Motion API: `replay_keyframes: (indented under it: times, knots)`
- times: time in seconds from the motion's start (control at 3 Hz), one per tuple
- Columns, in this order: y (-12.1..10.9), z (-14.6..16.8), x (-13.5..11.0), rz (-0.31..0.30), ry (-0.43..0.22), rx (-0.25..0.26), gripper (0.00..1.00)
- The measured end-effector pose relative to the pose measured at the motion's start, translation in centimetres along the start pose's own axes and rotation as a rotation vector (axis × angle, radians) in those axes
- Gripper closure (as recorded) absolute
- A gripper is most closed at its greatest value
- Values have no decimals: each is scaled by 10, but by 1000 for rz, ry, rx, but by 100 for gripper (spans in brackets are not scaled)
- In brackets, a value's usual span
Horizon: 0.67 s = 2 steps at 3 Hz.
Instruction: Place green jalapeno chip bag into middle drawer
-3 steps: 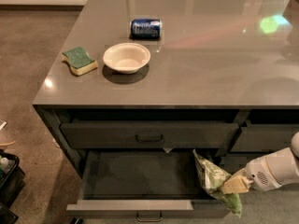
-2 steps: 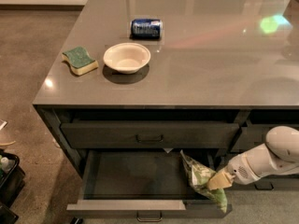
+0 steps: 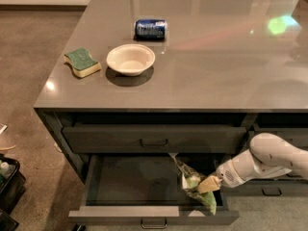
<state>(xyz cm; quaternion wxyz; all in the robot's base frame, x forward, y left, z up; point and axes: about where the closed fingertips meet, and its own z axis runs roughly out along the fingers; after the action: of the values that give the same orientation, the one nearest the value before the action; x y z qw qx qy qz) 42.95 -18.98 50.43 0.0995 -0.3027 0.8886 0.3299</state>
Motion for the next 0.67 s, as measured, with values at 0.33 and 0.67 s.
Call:
replay_keyframes:
  times: [0.33,0.67]
  knots:
    - [10,6,5,-35,-21,100,100]
    - [21,24,16,-96,2,212,100]
